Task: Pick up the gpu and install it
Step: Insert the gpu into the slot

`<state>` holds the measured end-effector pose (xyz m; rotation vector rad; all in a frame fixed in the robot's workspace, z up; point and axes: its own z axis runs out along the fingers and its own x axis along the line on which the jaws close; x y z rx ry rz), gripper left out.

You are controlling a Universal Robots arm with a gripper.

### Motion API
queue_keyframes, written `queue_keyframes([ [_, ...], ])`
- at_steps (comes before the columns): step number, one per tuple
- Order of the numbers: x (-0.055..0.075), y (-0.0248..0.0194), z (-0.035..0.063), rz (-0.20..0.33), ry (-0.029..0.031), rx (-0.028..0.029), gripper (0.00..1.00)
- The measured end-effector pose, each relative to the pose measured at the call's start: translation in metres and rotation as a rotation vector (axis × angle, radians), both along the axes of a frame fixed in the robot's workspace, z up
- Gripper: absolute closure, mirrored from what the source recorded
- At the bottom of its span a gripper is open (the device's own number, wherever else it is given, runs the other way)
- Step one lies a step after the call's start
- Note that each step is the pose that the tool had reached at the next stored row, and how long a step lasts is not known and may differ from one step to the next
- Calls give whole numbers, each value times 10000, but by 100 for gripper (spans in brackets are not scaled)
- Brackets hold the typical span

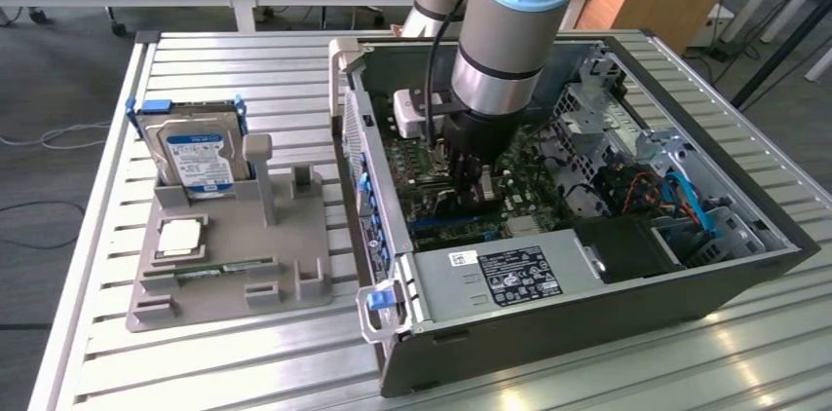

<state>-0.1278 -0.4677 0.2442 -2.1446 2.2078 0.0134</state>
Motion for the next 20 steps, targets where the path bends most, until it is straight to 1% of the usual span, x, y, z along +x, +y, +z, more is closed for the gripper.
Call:
queue_keyframes([
  [8,1,0,-2,-68,0,2,73],
  [14,1,0,-2,-305,-1,3,73],
  [20,1,0,-2,-320,-1,2,73],
])
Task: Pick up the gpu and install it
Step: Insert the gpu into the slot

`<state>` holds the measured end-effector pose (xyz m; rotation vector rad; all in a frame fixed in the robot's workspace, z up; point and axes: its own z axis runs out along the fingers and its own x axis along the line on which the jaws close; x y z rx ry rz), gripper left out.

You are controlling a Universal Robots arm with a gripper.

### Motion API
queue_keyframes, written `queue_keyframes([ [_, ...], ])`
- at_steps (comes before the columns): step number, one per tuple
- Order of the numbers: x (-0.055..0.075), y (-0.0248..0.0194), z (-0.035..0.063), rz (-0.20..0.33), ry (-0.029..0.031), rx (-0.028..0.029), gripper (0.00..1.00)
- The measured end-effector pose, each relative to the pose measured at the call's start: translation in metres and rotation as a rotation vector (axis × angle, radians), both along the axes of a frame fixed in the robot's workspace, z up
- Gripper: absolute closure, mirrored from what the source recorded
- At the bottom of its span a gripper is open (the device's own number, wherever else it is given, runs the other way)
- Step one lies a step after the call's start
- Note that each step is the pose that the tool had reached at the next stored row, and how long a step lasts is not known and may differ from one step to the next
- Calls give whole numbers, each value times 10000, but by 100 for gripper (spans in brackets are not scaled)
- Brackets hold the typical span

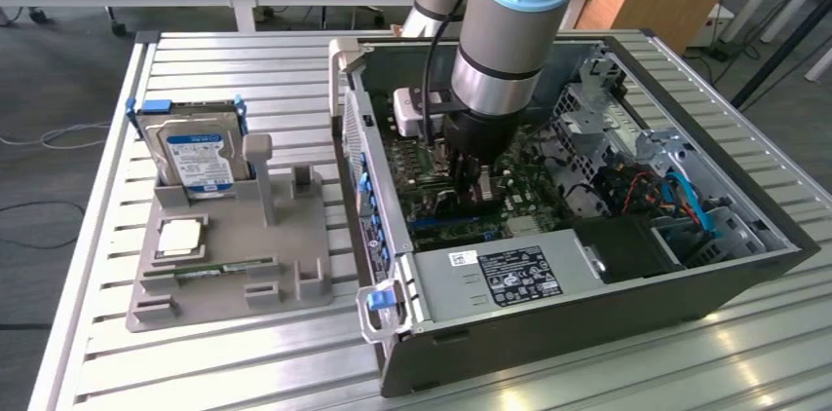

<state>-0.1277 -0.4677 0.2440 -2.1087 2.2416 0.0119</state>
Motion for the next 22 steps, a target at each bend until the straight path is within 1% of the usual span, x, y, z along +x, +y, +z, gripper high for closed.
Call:
queue_keyframes([
  [8,-2,0,0,-5,2,-1,72],
  [10,-1,0,0,-3,0,0,60],
  [13,0,0,5,-2,2,-3,60],
  [14,0,0,17,-2,1,-2,54],
  [17,0,0,74,-2,1,-1,54],
  [22,0,0,210,-2,0,-1,54],
])
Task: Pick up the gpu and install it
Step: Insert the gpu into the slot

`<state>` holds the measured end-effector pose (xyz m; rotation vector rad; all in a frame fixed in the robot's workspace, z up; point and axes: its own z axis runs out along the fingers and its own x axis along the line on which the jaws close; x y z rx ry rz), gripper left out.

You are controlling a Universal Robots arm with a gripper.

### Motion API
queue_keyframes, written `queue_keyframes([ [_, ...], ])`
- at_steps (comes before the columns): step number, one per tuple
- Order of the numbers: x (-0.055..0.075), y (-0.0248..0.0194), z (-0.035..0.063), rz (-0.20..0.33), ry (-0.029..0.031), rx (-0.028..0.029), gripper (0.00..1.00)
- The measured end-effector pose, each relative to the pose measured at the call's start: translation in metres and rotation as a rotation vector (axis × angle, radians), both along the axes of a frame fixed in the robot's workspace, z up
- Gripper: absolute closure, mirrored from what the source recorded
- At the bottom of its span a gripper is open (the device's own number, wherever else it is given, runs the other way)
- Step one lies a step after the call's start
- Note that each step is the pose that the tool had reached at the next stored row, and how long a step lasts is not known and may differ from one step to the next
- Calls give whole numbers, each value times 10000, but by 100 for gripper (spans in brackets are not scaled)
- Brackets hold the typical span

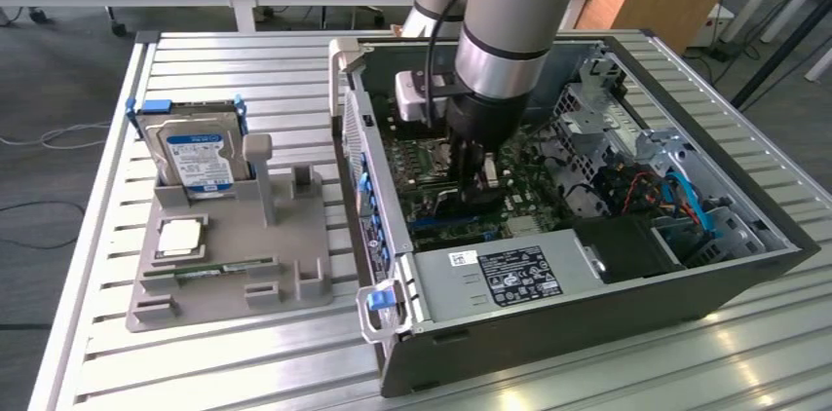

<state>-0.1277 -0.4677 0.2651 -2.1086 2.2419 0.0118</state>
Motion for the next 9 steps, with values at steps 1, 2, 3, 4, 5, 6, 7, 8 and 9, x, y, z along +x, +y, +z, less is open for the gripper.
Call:
queue_keyframes([
  [1,0,0,26,0,0,1,54],
  [2,0,0,54,-1,0,0,54],
  [3,0,0,82,-1,0,0,54],
  [4,0,0,109,-1,0,0,54],
  [5,0,0,136,-1,0,1,54],
  [6,0,0,164,0,0,1,54],
  [7,0,0,193,-1,0,0,54],
  [8,0,0,222,-1,0,0,54],
  [9,0,0,254,-1,0,1,54],
])
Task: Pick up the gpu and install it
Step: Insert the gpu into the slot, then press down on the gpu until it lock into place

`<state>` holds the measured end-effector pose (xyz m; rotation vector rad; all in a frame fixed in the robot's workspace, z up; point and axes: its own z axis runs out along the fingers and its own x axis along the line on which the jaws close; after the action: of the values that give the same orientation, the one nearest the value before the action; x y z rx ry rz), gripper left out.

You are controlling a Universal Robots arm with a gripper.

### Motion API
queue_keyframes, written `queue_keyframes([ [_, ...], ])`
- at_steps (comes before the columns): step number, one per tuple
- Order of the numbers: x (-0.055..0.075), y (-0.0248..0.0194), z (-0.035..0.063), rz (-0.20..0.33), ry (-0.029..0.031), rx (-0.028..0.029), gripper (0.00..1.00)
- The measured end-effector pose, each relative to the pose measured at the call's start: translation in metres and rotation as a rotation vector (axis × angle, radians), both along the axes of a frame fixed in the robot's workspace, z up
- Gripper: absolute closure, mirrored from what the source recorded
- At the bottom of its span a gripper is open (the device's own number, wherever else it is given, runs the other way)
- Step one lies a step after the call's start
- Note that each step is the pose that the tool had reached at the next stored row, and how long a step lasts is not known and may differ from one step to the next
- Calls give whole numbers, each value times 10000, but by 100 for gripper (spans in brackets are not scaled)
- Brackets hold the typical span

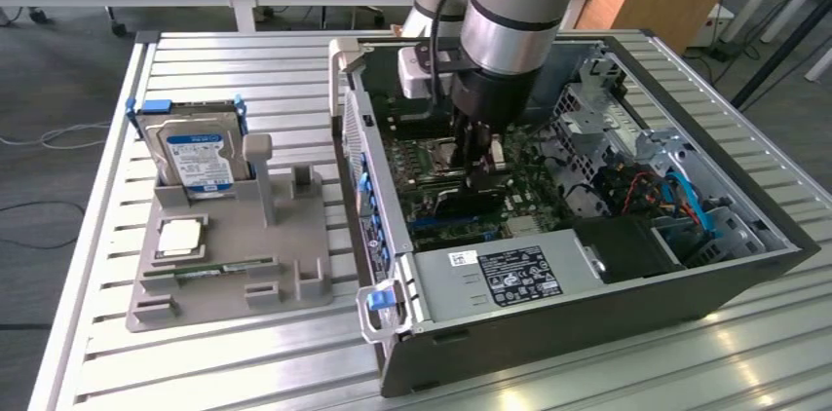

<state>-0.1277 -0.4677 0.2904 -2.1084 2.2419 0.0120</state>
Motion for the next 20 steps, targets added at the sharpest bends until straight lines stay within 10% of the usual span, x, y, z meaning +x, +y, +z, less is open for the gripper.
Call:
queue_keyframes([
  [12,0,0,159,1,-1,1,54],
  [14,0,0,382,0,0,0,54],
  [20,0,0,429,0,0,0,54],
])
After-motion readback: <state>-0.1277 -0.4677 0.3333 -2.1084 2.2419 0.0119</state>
